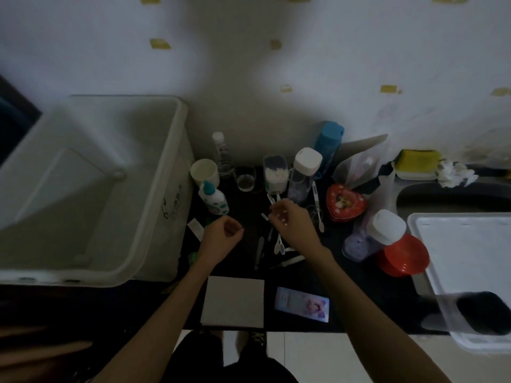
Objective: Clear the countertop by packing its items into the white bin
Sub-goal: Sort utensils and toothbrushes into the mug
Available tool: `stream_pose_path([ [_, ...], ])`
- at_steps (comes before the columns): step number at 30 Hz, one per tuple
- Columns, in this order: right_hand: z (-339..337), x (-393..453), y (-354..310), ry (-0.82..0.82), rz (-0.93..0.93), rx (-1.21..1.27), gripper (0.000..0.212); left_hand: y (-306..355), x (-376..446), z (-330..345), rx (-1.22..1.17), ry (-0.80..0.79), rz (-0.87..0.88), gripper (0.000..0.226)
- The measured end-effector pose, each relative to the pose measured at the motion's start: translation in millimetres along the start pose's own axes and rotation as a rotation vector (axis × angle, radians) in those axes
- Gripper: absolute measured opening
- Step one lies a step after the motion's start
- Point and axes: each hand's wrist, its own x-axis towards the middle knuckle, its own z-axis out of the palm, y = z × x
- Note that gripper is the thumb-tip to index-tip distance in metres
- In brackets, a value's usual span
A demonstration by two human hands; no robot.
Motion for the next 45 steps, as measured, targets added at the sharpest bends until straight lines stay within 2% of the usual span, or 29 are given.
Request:
stream_pose_path([
  [7,27,65,-43,-0.045,-0.080,-0.051,0.019,4,-11,-40,-0.089,0.059,-0.055,0.011],
  [14,66,135,-72,-0.119,-0.168,-0.285,0.021,-10,-29,-63,-0.202,0.051,-0.106,0.008],
  [20,102,199,-78,-0.363,-0.127,-0.550,0.033,-19,-33,-62,-0.265,0.020,-0.124,0.005],
  [23,115,207,-79,-0.446,-0.107,-0.622,0.028,-20,-31,-63,-0.276,0.023,-0.148,0.007],
  [30,126,207,-66,-0.354,-0.125,-0.497,0.022,-16,-28,-70,-0.355,0.034,-0.170,0.007],
  [37,96,189,-83,-0.237,-0.185,-0.301,0.013,-1,-19,-75,-0.402,0.047,-0.136,0.010],
  [41,61,170,-105,-0.131,-0.278,-0.245,0.014,19,-12,-79,-0.567,0.078,-0.149,0.015],
  [45,11,135,-136,-0.012,-0.337,-0.183,0.015,44,-6,-81,-0.866,0.138,-0.227,0.036],
])
